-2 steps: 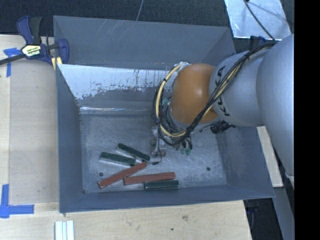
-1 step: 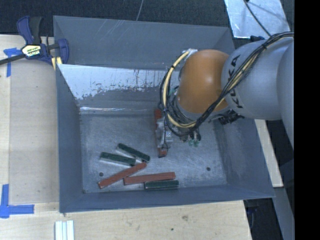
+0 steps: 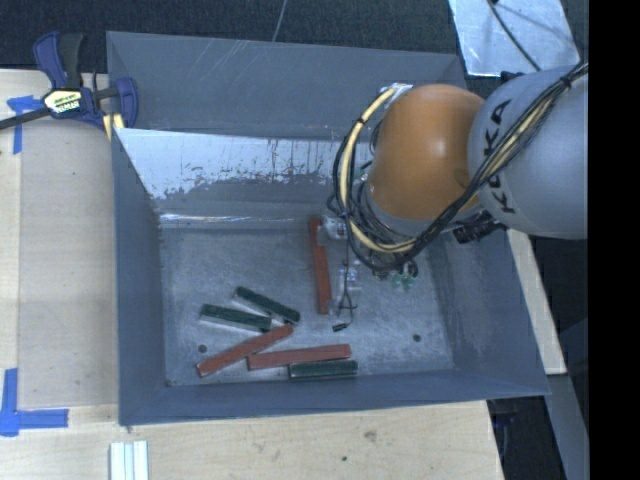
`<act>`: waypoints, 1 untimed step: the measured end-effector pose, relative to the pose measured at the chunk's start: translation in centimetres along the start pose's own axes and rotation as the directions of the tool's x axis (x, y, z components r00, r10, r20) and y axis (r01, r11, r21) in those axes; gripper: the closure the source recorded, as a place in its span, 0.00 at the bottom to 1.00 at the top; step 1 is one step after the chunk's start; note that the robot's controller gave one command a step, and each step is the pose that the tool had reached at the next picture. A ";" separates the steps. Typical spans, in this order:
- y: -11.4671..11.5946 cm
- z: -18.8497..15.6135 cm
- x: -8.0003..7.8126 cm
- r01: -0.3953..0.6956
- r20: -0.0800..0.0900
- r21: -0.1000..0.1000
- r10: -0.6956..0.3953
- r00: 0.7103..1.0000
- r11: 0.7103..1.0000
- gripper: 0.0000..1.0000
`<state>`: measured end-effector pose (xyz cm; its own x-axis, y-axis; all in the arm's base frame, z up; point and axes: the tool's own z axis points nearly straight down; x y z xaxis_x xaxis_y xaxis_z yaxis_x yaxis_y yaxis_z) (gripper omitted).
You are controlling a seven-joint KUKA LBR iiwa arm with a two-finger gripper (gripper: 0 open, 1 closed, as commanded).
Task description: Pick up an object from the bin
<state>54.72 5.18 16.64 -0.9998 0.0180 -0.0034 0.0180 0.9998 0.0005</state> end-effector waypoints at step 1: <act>0.0 0.0 0.0 0.000 0.000 0.000 0.000 1.000 1.000 0.00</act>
Offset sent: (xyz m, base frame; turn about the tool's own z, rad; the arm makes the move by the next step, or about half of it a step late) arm -0.0271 0.0482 -0.0964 -0.4270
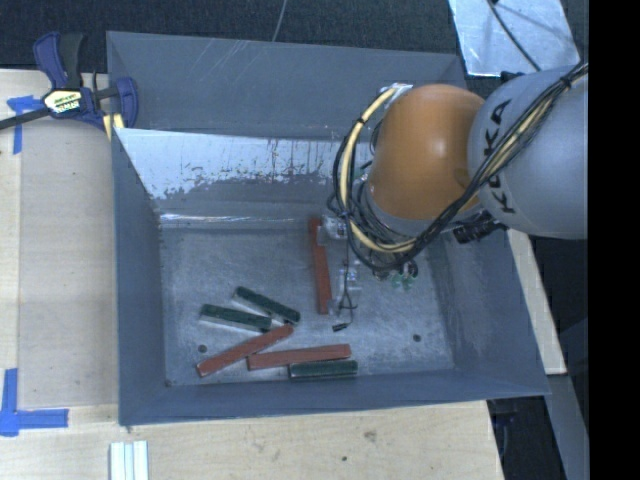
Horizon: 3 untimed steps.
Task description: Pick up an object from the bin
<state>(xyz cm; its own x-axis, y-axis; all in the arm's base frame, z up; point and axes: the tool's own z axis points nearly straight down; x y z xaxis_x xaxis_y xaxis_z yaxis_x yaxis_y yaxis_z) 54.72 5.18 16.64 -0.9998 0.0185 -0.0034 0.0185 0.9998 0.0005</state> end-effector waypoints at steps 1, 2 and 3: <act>1.3 2.5 0.6 0.127 0.009 0.002 -0.127 0.992 0.992 0.00; 2.8 5.9 2.1 0.221 -0.002 0.000 -0.221 0.975 0.975 0.00; 7.6 8.2 2.9 0.064 -0.003 0.000 -0.064 0.998 0.998 0.00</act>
Offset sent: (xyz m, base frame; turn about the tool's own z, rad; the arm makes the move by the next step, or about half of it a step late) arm -0.0333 0.0388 -0.0726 0.0281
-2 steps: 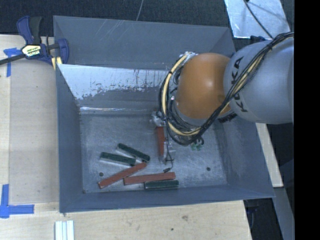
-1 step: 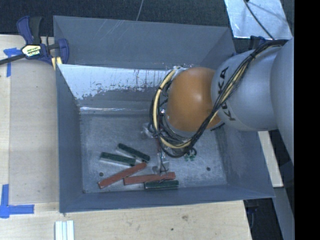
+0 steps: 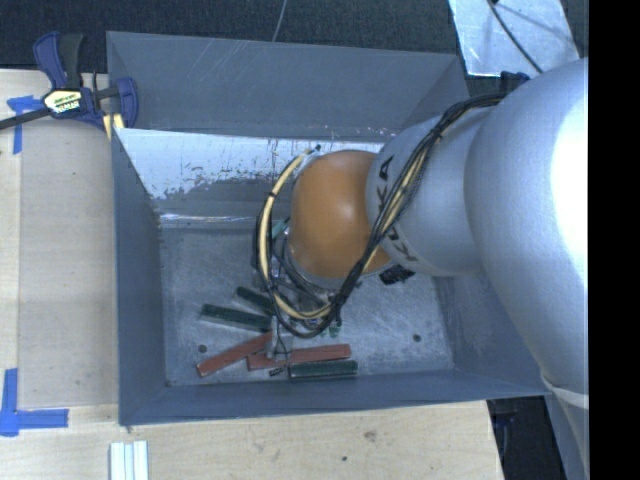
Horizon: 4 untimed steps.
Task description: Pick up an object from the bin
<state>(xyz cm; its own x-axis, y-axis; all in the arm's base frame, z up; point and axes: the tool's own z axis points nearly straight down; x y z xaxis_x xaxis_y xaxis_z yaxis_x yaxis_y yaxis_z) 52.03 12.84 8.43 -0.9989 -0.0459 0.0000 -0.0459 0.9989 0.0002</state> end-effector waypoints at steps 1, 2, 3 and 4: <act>1.7 0.9 0.5 0.041 0.000 -0.001 -0.041 0.999 0.999 0.00; 5.4 1.1 -3.8 0.314 0.010 0.001 -0.314 0.949 0.949 1.00; 5.4 1.1 -3.8 0.314 0.009 0.000 -0.314 0.950 0.950 1.00; 7.9 -6.0 -3.6 0.342 0.003 0.000 -0.342 0.940 0.940 1.00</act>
Offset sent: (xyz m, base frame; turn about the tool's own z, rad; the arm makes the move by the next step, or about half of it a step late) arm 0.0328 0.0552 -0.0143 -0.3206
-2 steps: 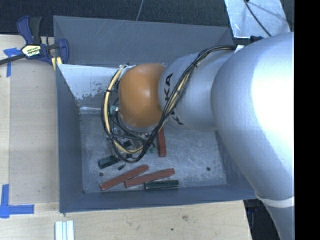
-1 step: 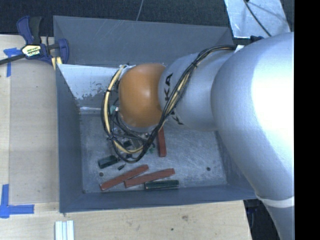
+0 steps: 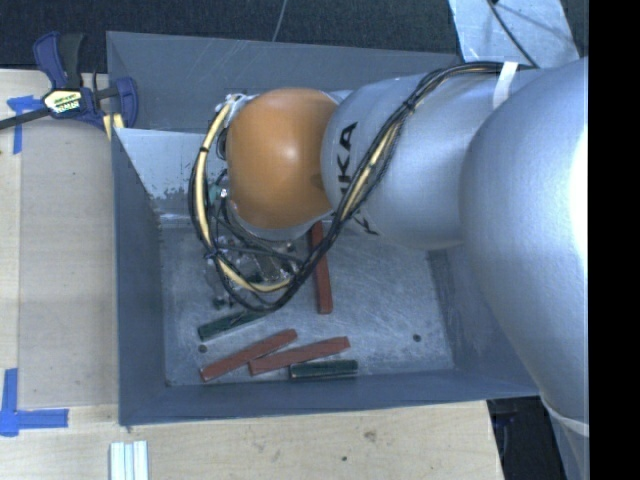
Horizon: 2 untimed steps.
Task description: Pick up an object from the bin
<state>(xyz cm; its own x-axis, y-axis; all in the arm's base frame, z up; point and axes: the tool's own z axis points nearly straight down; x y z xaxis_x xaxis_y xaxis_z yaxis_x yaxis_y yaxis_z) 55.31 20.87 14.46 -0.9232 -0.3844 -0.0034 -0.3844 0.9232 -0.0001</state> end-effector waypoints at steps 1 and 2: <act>0.0 0.0 0.0 -0.001 0.000 0.000 0.001 1.000 1.000 0.00; 0.0 0.0 0.0 -0.001 0.000 0.000 0.001 1.000 1.000 0.00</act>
Offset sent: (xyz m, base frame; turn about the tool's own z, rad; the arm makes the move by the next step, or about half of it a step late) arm 0.0000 0.0000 0.0000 0.0000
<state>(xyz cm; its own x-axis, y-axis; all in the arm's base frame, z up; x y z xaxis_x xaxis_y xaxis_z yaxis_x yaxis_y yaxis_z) 55.31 20.85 14.46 -0.9234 -0.3837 -0.0033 -0.3837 0.9234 0.0001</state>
